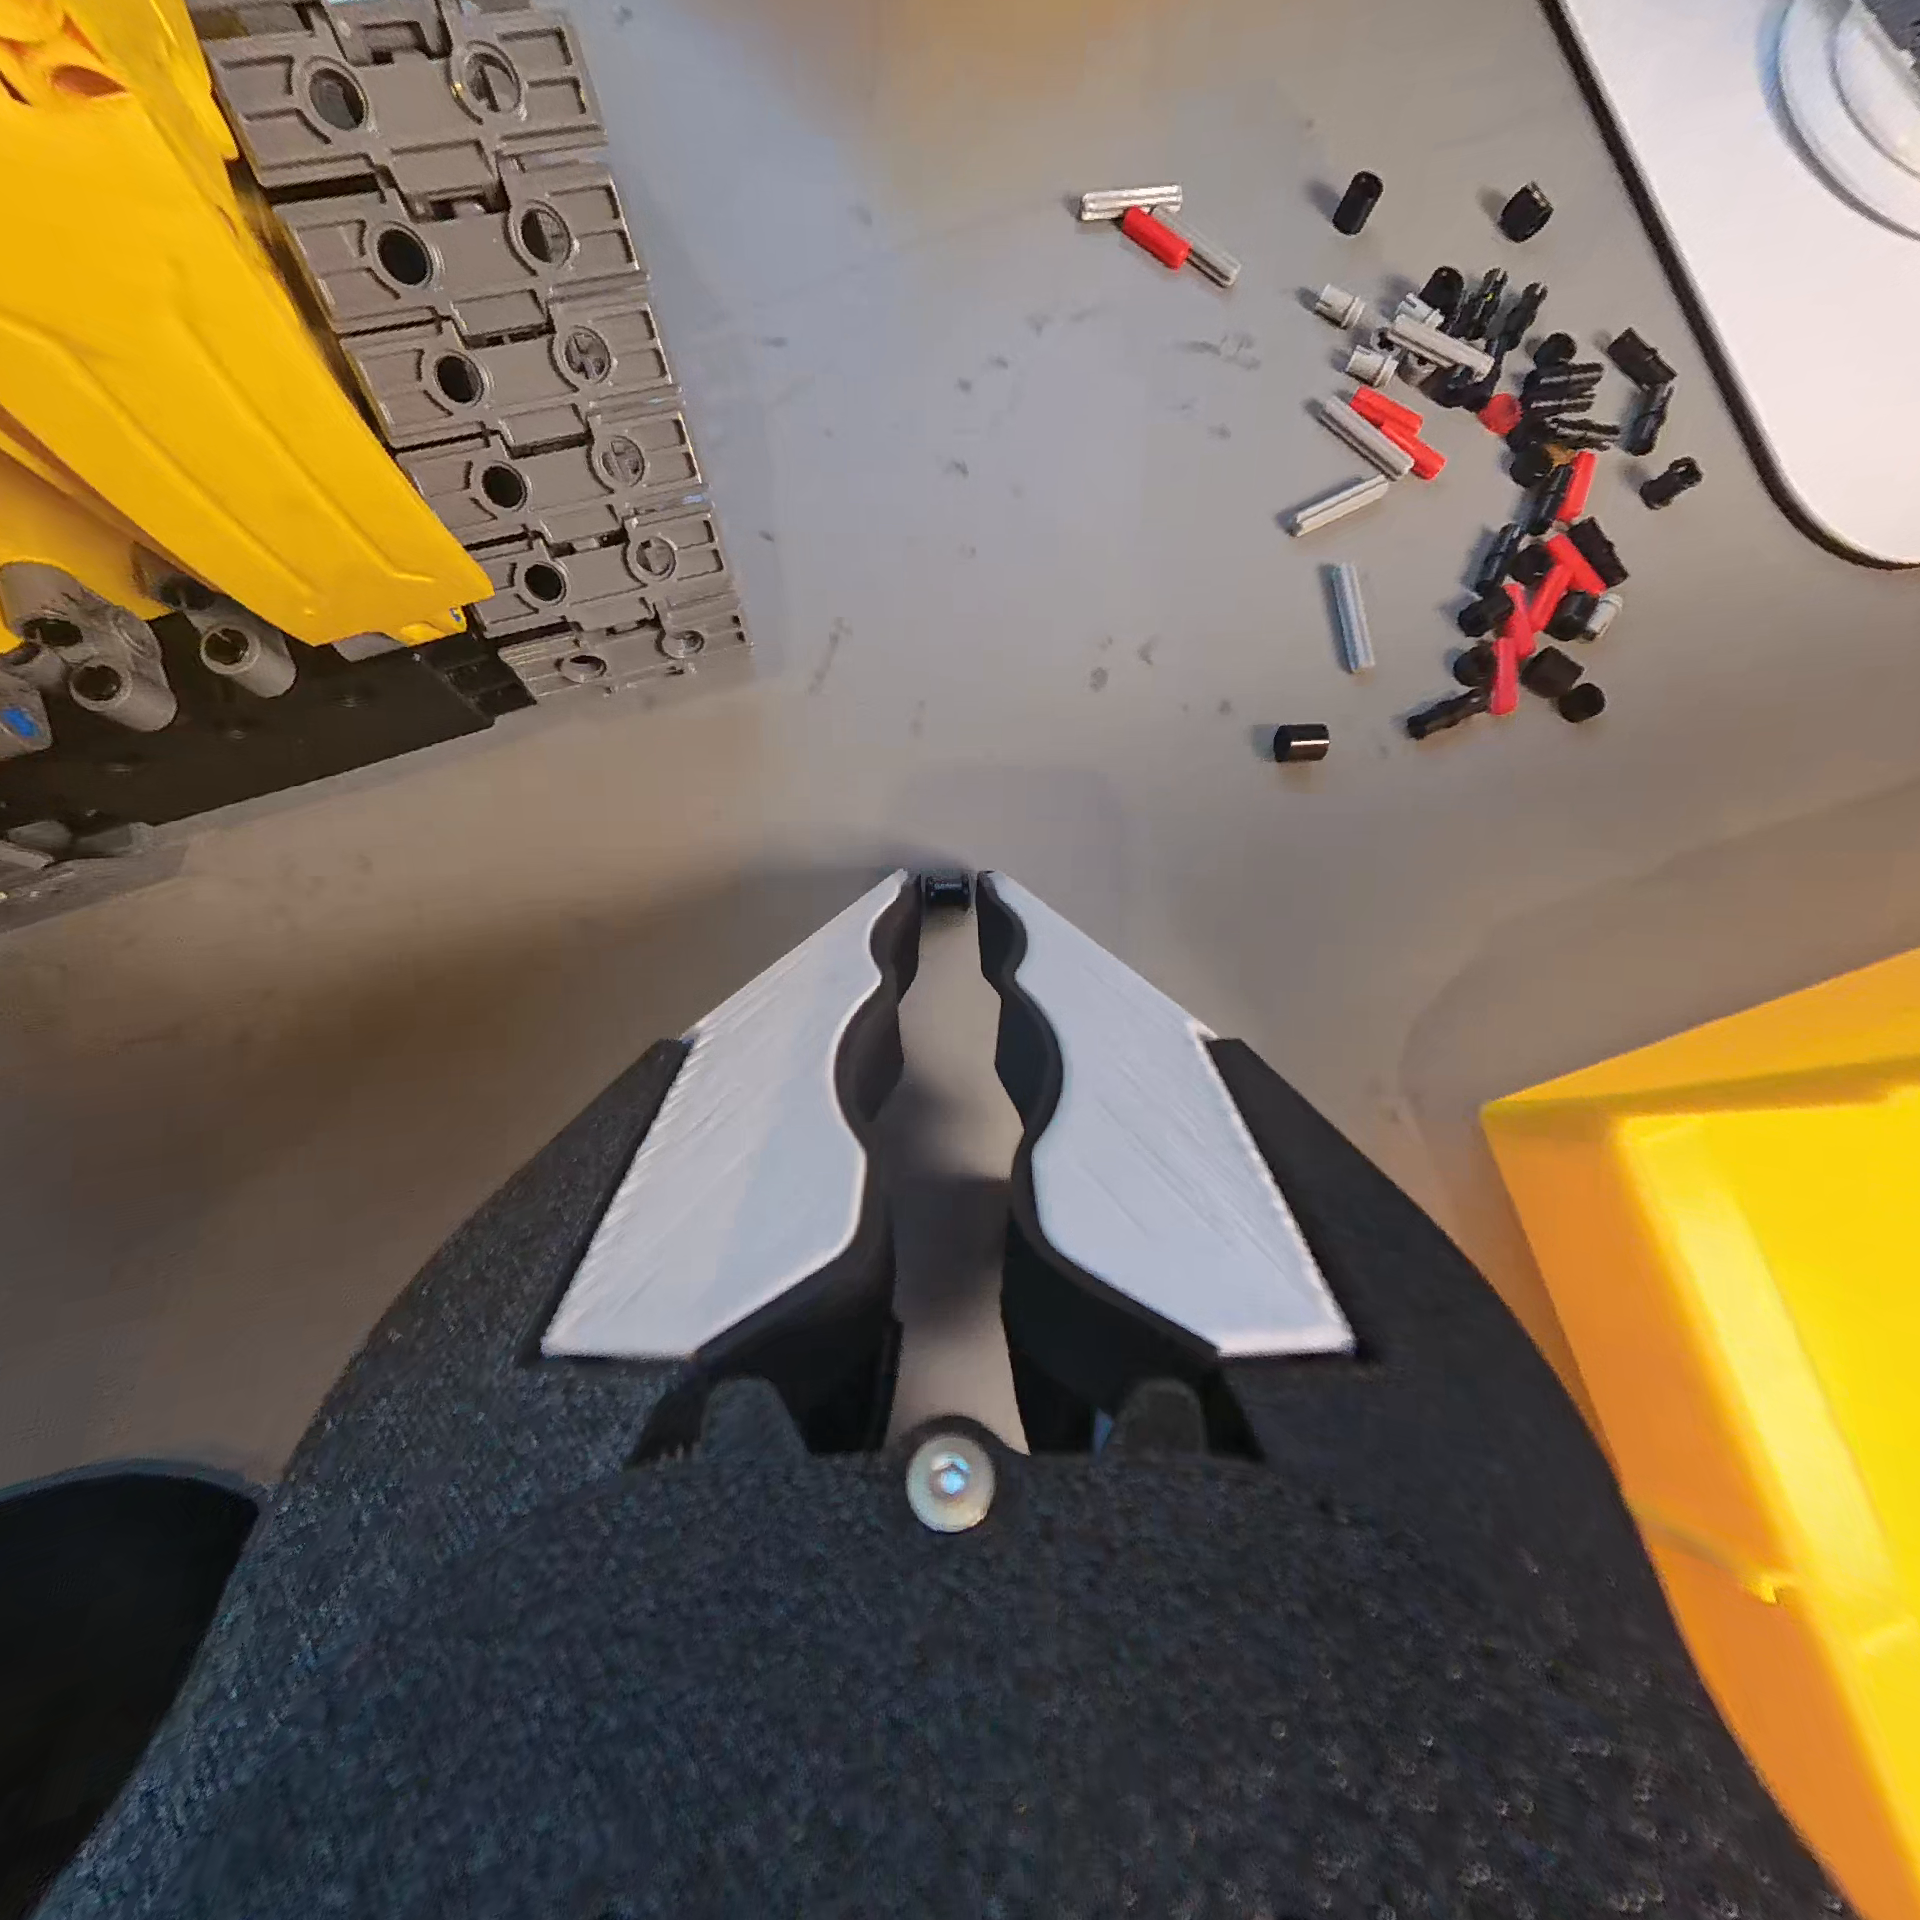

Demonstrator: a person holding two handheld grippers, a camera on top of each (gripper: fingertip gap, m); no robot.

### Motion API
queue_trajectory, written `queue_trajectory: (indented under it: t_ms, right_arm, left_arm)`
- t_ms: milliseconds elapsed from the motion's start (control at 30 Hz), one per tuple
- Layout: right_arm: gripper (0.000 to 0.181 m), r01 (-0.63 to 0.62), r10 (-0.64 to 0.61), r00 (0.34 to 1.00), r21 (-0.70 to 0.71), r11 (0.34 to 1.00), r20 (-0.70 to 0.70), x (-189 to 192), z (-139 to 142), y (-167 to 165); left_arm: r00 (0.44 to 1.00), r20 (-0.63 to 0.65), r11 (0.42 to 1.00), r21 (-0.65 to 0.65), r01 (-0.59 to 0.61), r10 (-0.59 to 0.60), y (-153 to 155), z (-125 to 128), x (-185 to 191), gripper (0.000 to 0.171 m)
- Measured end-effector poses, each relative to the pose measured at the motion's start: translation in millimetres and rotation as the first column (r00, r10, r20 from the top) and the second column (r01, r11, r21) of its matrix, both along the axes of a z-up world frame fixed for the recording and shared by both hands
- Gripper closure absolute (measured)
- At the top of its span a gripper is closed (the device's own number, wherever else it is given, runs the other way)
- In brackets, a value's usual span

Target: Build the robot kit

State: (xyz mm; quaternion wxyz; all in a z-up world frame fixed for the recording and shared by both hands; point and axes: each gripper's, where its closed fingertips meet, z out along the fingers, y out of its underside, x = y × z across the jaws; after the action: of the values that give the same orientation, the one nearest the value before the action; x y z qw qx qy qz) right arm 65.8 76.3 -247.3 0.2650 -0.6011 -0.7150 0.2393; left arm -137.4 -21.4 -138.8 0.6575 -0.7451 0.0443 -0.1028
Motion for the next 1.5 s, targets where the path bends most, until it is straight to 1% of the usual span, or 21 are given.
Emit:
queue_trajectory:
  t_ms: [267,567,733,867,1000,1100,1200,1233,1300,1367,1433,1500]
  right_arm:
    - [0.170,-0.007,0.009,0.999,-0.053,0.999,0.041,0.2,-1.4,0.0]
    - [0.169,0.003,-0.002,1.000,-0.037,0.999,0.030,0.3,-1.0,0.7]
    - [0.163,0.005,-0.004,1.000,-0.036,0.999,0.011,-0.3,0.5,0.9]
    - [0.155,0.009,-0.010,0.999,-0.041,0.999,-0.045,-4.7,8.5,0.9]
    - [0.139,0.045,-0.054,0.976,-0.045,0.998,-0.209,-16.5,40.5,5.3]
    - [0.136,0.086,-0.092,0.931,-0.034,0.996,-0.352,-23.9,71.8,11.3]
    - [0.134,0.143,-0.140,0.867,-0.029,0.989,-0.479,-27.2,99.9,19.3]
    - [0.134,0.169,-0.163,0.834,-0.037,0.985,-0.528,-27.8,110.1,22.7]
    - [0.135,0.218,-0.222,0.745,-0.085,0.972,-0.629,-28.2,131.6,29.4]
    - [0.135,0.254,-0.276,0.659,-0.139,0.957,-0.700,-27.6,148.5,34.4]
    - [0.135,0.278,-0.308,0.604,-0.168,0.946,-0.735,-27.7,158.0,37.4]
    - [0.135,0.301,-0.318,0.570,-0.168,0.939,-0.758,-28.7,164.0,39.3]
  left_arm:
    - [1.000,-0.003,1.000,0.001,-0.018,0.018,0.2,-0.3,-2.5,0.130]
    - [1.000,-0.007,1.000,-0.006,-0.025,0.025,0.9,-1.6,-3.0,0.129]
    - [1.000,-0.008,1.000,-0.007,-0.028,0.028,1.0,-2.1,-3.5,0.129]
    - [1.000,-0.007,0.999,-0.014,-0.031,0.030,1.7,-3.4,-3.9,0.129]
    - [0.999,-0.008,0.999,-0.018,-0.037,0.037,2.3,-4.3,-5.0,0.129]
    - [0.999,-0.008,0.999,-0.024,-0.040,0.040,3.0,-5.5,-5.5,0.129]
    - [0.999,-0.012,0.999,-0.026,-0.042,0.042,3.4,-6.1,-5.5,0.129]
    - [0.999,-0.014,0.999,-0.026,-0.043,0.042,3.5,-6.2,-5.4,0.128]
    - [0.999,-0.017,0.999,-0.026,-0.042,0.042,3.7,-6.2,-5.1,0.128]
    - [0.999,-0.021,0.999,-0.026,-0.041,0.040,3.7,-6.1,-4.5,0.128]
    - [0.999,-0.027,0.999,-0.023,-0.037,0.037,3.6,-5.6,-3.8,0.128]
    - [0.999,-0.031,0.999,-0.019,-0.034,0.033,3.2,-4.8,-2.9,0.128]
